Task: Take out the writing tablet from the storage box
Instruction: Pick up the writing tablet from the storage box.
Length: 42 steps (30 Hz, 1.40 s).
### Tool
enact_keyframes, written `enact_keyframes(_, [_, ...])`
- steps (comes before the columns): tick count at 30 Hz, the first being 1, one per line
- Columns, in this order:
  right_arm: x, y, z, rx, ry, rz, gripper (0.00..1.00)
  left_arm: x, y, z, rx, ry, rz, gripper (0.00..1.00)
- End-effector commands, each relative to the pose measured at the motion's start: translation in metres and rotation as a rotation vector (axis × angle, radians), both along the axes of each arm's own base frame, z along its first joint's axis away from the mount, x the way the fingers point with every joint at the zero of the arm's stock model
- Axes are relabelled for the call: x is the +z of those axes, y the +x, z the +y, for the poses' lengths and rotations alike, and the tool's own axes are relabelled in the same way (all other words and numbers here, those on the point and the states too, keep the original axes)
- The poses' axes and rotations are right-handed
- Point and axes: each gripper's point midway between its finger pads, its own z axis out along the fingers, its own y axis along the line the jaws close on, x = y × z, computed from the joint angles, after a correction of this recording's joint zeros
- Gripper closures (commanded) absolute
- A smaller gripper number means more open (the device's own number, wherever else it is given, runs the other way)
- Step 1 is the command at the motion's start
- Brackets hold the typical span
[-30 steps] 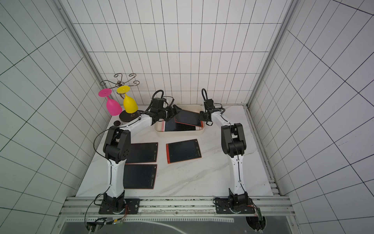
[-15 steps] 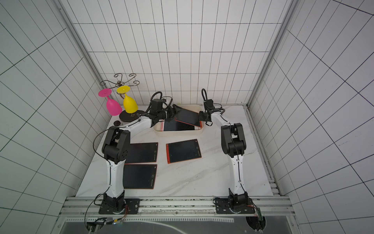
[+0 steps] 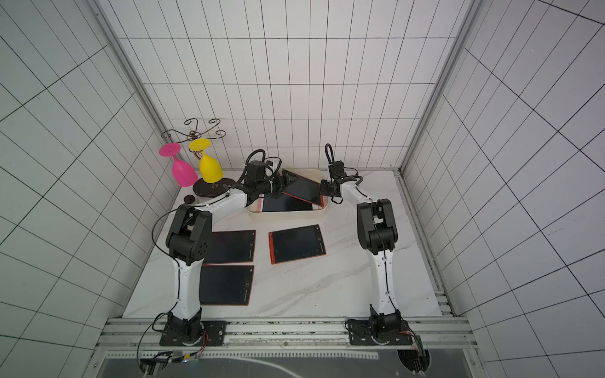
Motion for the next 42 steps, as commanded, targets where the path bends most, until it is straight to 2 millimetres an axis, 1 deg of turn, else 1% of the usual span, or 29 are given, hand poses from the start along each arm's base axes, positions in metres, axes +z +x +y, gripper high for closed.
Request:
enact_keyframes(1, [0.012, -0.004, 0.014, 0.031, 0.071, -0.021, 1.00, 0.008, 0.005, 0.013, 0.012, 0.072, -0.043, 0.13])
enact_keyframes(4, [0.013, -0.004, 0.013, 0.029, 0.069, -0.025, 1.00, 0.003, 0.006, 0.022, 0.021, 0.140, -0.047, 0.17])
enact_keyframes(6, [0.014, -0.004, 0.013, 0.026, 0.070, -0.025, 1.00, 0.000, 0.005, 0.026, 0.026, 0.171, -0.050, 0.21])
enact_keyframes(10, [0.015, -0.003, 0.013, 0.023, 0.076, -0.025, 1.00, -0.007, 0.002, 0.030, 0.026, 0.209, -0.039, 0.29])
enact_keyframes(15, [0.016, -0.004, 0.013, 0.021, 0.077, -0.026, 1.00, -0.011, 0.000, 0.033, 0.025, 0.232, -0.032, 0.47])
enact_keyframes(17, [0.017, -0.004, 0.012, 0.019, 0.077, -0.028, 1.00, -0.010, -0.001, 0.035, 0.028, 0.247, -0.035, 0.59])
enact_keyframes(21, [0.017, -0.004, 0.012, 0.018, 0.077, -0.028, 1.00, -0.010, -0.001, 0.038, 0.029, 0.269, -0.039, 0.76])
enact_keyframes(22, [0.017, -0.004, 0.013, 0.018, 0.078, -0.027, 1.00, -0.011, -0.001, 0.038, 0.029, 0.272, -0.034, 0.80])
enact_keyframes(24, [0.017, -0.004, 0.013, 0.016, 0.079, -0.028, 1.00, -0.012, -0.002, 0.038, 0.028, 0.275, -0.032, 0.83])
enact_keyframes(27, [0.019, -0.004, 0.012, 0.014, 0.082, -0.031, 1.00, -0.013, -0.003, 0.038, 0.026, 0.275, -0.028, 0.92])
enact_keyframes(28, [0.020, -0.004, 0.012, 0.012, 0.081, -0.032, 1.00, -0.012, -0.004, 0.037, 0.019, 0.268, -0.026, 0.97])
enact_keyframes(29, [0.020, -0.005, 0.012, 0.009, 0.080, -0.031, 1.00, -0.011, -0.004, 0.036, 0.015, 0.261, -0.022, 1.00])
enact_keyframes(31, [0.021, -0.005, 0.010, -0.002, 0.079, -0.032, 1.00, -0.009, -0.005, 0.036, 0.013, 0.248, -0.020, 1.00])
enact_keyframes(34, [0.023, -0.006, 0.007, -0.020, 0.078, -0.031, 1.00, 0.002, -0.006, 0.035, 0.014, 0.217, -0.024, 1.00])
enact_keyframes(37, [0.024, -0.006, 0.006, -0.034, 0.089, -0.027, 1.00, 0.022, -0.008, 0.035, 0.018, 0.178, -0.038, 1.00])
enact_keyframes(42, [0.023, -0.007, -0.001, -0.080, 0.108, -0.006, 1.00, 0.053, -0.011, 0.043, 0.042, 0.155, -0.079, 1.00])
